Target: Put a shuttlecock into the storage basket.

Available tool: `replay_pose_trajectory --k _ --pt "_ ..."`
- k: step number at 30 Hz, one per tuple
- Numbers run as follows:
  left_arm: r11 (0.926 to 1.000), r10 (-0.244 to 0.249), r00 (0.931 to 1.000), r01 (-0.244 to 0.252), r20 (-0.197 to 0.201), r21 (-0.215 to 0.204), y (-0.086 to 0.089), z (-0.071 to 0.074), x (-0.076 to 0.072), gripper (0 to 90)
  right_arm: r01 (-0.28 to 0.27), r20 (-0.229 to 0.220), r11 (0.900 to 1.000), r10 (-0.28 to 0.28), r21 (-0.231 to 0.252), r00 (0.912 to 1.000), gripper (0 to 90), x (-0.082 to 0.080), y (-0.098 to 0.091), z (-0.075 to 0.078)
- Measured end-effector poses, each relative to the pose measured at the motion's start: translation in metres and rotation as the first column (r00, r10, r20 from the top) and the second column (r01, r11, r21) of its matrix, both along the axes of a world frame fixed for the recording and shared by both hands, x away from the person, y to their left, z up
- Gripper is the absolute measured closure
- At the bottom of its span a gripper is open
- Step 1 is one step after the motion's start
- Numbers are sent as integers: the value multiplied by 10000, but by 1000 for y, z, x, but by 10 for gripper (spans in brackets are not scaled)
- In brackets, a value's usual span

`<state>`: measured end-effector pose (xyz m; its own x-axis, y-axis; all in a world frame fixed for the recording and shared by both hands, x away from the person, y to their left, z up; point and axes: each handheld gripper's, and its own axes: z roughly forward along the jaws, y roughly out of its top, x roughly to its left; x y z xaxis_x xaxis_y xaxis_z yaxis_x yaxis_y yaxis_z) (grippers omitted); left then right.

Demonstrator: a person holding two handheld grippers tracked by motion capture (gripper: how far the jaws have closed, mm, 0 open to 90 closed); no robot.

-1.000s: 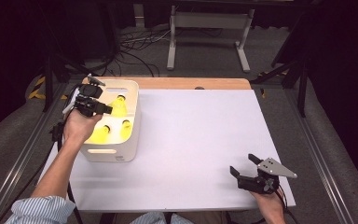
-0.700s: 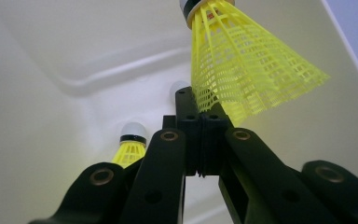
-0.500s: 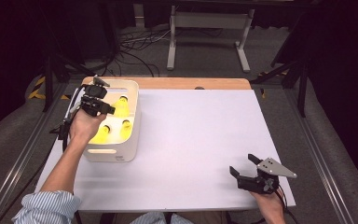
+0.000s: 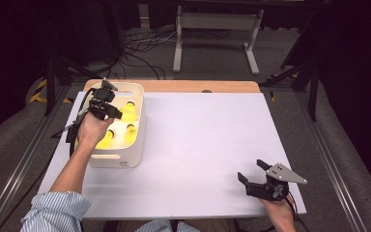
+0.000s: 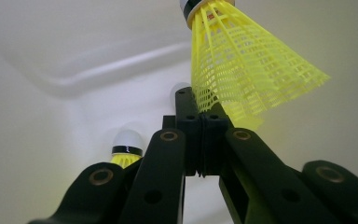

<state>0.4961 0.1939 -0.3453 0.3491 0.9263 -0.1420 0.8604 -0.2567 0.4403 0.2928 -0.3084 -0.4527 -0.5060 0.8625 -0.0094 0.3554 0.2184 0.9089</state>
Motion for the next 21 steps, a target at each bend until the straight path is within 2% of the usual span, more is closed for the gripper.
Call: replay_pose_trajectory --k 10,14,19,20,21 --pt "9999 39 9994 -36 -346 111 -3 -8 6 890 -28 -39 10000 28 -11 10000 128 0 0 0" --pt "9999 100 9988 -95 -483 110 -4 -11 8 888 -196 -8 9995 195 -246 9998 129 -1 3 0" --pt "9996 119 9987 -107 -500 255 -4 -11 9 876 -235 -16 9993 235 -273 9997 128 -1 4 0" --pt "9995 102 9991 -90 -419 288 -5 -11 8 853 -209 -17 9995 208 -257 9998 128 -1 3 0" --pt "9995 32 9995 -22 -329 316 -5 -10 7 785 -201 10 9994 201 -268 9998 128 -1 3 0"
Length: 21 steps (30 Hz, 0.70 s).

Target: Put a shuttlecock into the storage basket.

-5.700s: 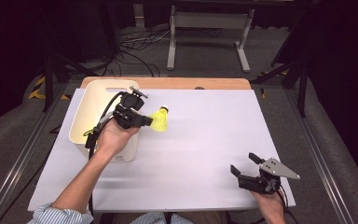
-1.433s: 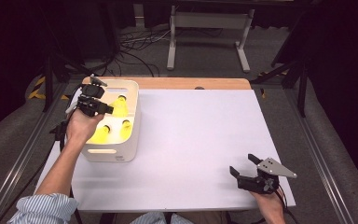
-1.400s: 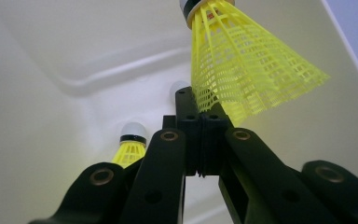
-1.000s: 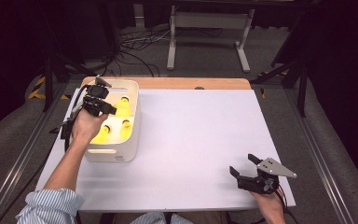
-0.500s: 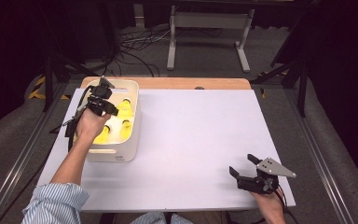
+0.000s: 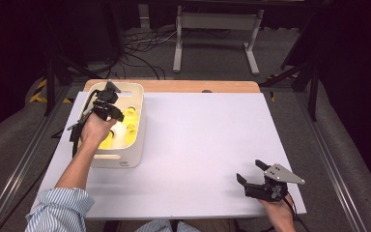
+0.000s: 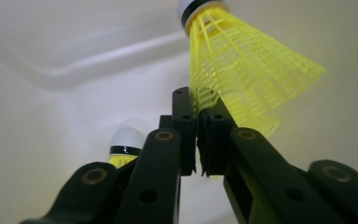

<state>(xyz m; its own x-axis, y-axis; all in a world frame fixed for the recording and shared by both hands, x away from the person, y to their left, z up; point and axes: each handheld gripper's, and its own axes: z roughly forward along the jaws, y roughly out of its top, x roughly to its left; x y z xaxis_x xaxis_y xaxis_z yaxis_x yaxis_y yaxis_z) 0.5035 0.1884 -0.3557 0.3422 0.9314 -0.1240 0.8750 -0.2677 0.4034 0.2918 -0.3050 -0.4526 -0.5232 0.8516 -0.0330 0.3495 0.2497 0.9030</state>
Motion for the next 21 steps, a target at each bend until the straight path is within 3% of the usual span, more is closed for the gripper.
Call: replay_pose_trajectory --k 3,6,21 --pt "10000 -53 9999 53 88 37 -1 1 -2 658 -101 61 9998 102 -163 9999 129 0 2 0" --pt "10000 -9 9999 8 158 34 -1 3 -3 597 -86 40 9999 86 -134 10000 129 0 2 0" --pt "9995 213 9990 -204 385 -230 9 14 -10 393 -81 25 9999 81 -109 10000 129 0 2 0"
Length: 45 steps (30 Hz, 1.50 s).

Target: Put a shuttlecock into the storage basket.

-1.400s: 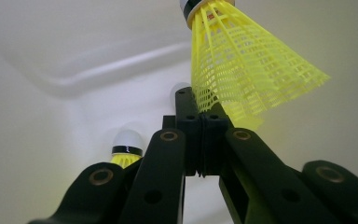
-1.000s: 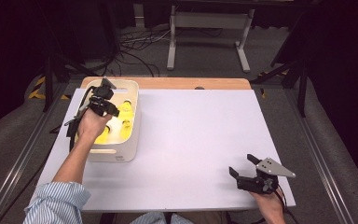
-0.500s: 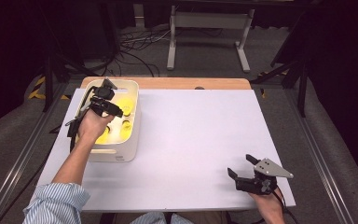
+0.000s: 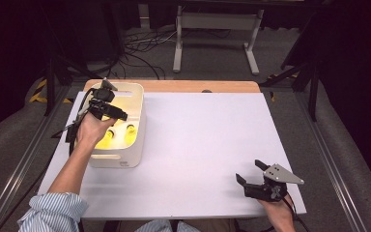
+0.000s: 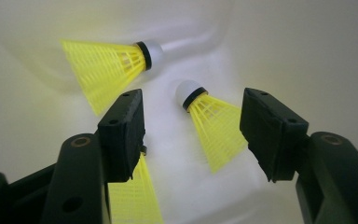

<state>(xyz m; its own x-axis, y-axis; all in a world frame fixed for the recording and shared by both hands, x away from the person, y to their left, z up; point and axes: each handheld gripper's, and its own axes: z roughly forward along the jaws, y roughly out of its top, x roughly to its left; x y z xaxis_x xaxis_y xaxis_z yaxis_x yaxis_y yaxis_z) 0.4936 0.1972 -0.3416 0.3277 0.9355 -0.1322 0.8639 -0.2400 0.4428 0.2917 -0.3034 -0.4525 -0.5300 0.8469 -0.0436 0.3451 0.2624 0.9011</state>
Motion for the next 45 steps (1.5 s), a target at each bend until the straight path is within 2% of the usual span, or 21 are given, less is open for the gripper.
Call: replay_pose_trajectory --k 6,14,24,32,45 --pt "10000 62 9995 -64 298 49 5 6 -5 361 -12 -15 10000 12 10 10000 129 0 0 0" --pt "9999 -117 9989 115 444 59 8 15 -12 361 -17 -35 10000 17 -8 10000 129 1 0 0" --pt "9999 -96 9980 91 631 79 13 23 -17 362 -23 -27 10000 23 36 10000 129 0 0 0" --pt "9994 -174 9988 160 454 318 13 24 -19 351 -38 -37 10000 38 12 10000 129 1 0 0" --pt "9993 -97 9977 72 677 368 21 33 -24 350 -43 -43 10000 43 4 10000 129 1 0 -1"
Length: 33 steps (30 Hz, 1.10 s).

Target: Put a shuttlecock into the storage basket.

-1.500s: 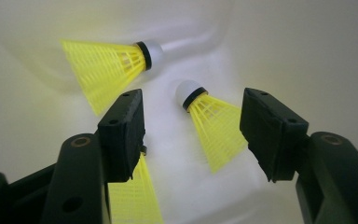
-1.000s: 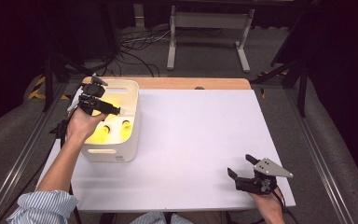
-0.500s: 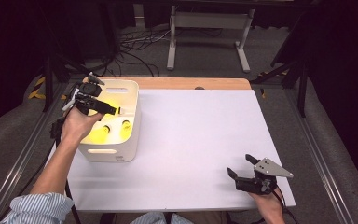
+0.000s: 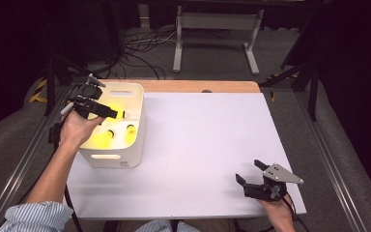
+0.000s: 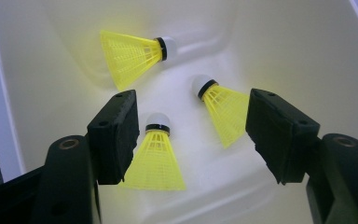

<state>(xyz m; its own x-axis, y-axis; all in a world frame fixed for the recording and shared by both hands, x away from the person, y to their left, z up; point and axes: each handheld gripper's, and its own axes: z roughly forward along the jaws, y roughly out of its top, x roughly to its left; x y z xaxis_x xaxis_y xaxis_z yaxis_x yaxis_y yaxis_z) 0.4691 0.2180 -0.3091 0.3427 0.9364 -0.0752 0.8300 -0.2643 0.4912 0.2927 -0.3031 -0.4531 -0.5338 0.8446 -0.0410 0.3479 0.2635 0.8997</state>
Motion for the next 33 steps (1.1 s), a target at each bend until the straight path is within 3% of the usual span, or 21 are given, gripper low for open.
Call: replay_pose_trajectory --k 33 --pt "9981 614 9979 -612 216 -75 33 12 -13 358 19 2 10000 -19 -3 10000 130 0 0 0"
